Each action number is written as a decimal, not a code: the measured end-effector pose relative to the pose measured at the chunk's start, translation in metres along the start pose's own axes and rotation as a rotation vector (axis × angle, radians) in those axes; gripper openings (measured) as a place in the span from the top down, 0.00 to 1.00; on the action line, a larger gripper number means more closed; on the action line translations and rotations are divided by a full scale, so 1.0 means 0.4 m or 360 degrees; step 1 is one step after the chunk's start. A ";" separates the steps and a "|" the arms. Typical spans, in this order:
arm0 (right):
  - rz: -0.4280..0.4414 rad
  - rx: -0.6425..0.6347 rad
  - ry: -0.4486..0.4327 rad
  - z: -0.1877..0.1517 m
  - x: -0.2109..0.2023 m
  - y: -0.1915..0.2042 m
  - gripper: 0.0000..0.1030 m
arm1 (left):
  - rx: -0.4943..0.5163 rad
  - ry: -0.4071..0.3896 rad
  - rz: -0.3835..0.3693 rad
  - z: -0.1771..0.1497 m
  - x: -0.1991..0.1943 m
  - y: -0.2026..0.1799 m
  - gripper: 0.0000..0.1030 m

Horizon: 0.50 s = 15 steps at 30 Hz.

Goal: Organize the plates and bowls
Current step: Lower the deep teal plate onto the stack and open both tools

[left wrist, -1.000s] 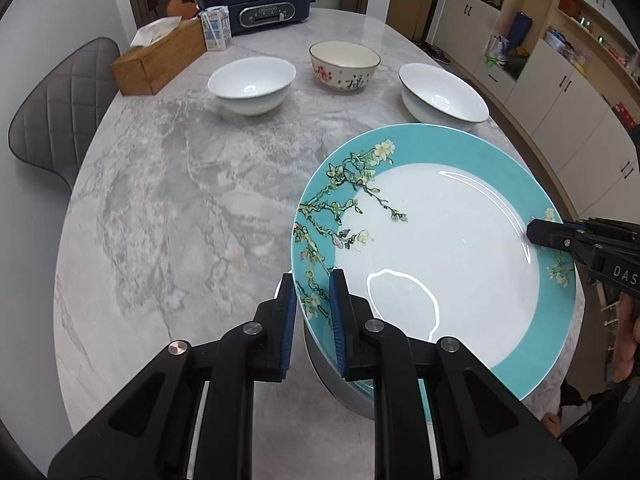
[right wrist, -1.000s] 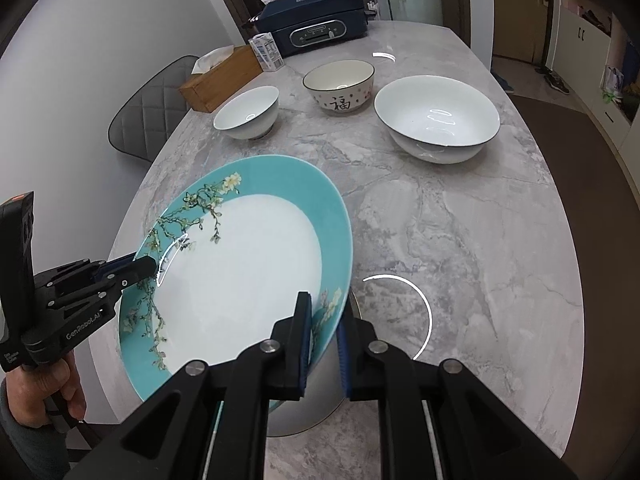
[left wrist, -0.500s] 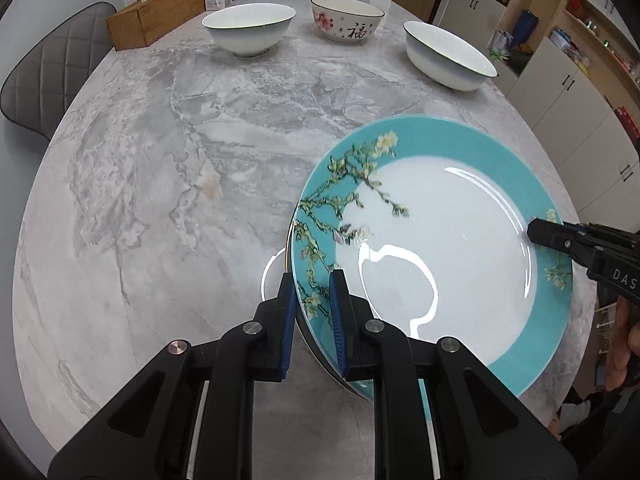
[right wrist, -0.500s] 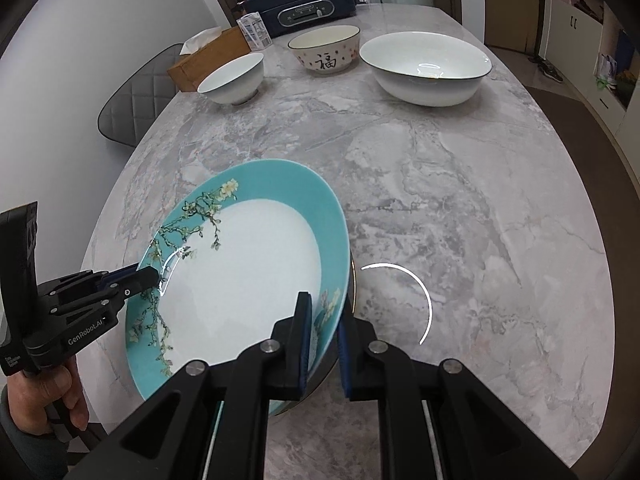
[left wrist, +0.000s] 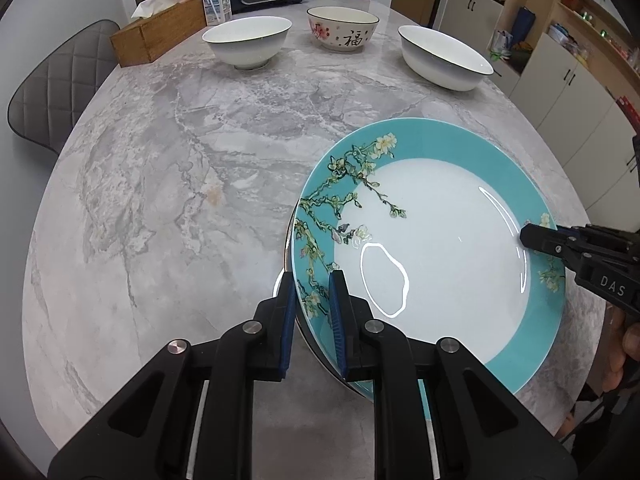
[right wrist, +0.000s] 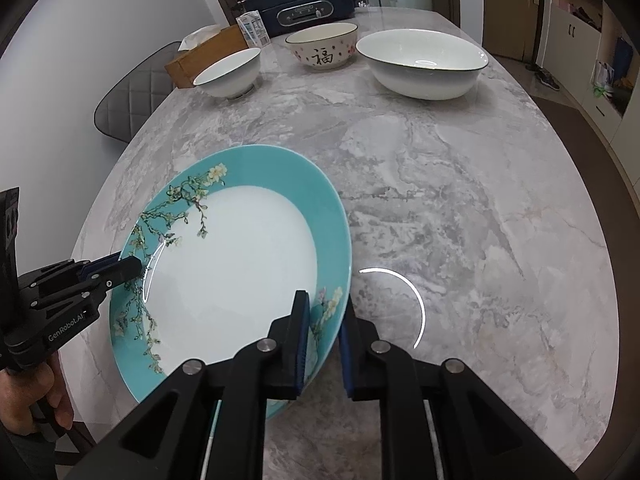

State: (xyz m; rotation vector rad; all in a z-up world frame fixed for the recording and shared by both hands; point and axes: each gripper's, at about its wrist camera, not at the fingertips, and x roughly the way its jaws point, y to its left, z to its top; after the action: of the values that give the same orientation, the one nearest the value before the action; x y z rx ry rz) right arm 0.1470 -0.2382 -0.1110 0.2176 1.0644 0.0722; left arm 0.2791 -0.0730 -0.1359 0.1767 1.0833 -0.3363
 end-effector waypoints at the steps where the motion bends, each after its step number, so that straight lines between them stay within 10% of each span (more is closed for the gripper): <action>1: -0.0013 -0.0018 -0.0004 -0.002 0.000 0.005 0.82 | -0.0007 -0.0001 0.0001 -0.002 -0.001 -0.001 0.85; 7: -0.0108 -0.0169 -0.0022 -0.027 0.003 0.055 0.57 | -0.0105 -0.0022 -0.0058 -0.009 -0.003 0.018 0.83; 11: -0.0096 -0.0173 -0.0099 -0.043 -0.026 0.058 0.26 | -0.0155 -0.0103 -0.0089 -0.025 -0.028 0.038 0.46; 15: 0.0024 -0.0039 -0.0192 -0.057 -0.066 0.012 0.13 | -0.0247 -0.0152 -0.0124 -0.040 -0.054 0.087 0.31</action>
State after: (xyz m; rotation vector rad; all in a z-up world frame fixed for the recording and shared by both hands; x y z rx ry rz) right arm 0.1145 -0.2345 -0.0980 0.2053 0.9411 0.0846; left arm 0.2689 -0.0317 -0.1249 -0.0195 1.0188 -0.3262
